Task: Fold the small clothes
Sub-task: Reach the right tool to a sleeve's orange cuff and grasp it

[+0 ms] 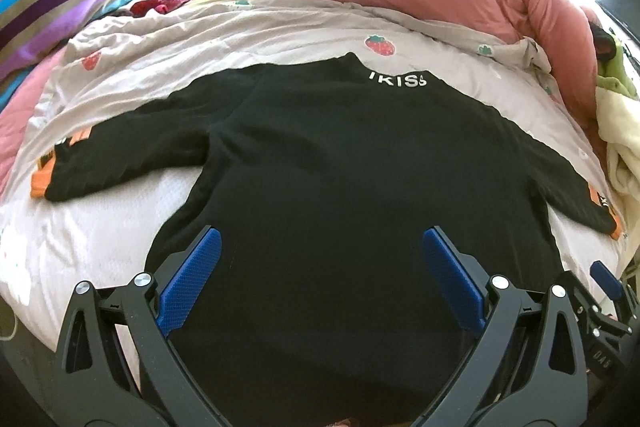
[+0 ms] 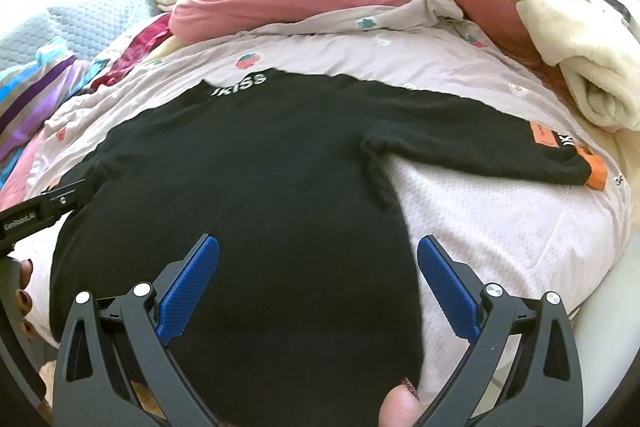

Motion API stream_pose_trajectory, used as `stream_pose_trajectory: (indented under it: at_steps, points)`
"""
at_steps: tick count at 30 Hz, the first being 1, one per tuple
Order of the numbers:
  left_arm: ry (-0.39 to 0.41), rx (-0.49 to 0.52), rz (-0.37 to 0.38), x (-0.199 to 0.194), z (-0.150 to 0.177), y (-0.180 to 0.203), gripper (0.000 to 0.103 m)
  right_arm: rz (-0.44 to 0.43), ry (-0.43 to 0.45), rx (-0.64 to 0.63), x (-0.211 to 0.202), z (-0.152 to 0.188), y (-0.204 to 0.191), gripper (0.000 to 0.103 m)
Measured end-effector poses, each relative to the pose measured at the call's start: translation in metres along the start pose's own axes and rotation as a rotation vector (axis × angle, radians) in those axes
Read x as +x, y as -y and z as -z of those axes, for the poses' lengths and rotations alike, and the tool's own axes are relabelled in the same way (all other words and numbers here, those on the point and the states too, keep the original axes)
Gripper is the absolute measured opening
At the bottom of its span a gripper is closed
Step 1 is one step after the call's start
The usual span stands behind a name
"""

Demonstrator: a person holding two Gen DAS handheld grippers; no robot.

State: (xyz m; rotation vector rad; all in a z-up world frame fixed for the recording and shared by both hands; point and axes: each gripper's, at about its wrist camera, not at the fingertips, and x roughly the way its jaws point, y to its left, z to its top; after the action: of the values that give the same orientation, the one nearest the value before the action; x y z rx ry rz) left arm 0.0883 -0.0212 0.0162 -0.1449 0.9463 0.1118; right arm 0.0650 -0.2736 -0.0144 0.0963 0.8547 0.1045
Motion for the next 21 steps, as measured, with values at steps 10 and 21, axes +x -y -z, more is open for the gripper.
stream_pose_trajectory:
  at_steps: [10, 21]
  points:
    - [-0.018, 0.031, 0.018, 0.024, -0.029, 0.021, 0.095, 0.062, -0.029, 0.096, 0.026, -0.021, 0.043, 0.099]
    - [-0.059, 0.058, 0.040, 0.063, -0.050, 0.045, 0.095, 0.187, -0.036, 0.288, 0.043, -0.044, 0.124, 0.099]
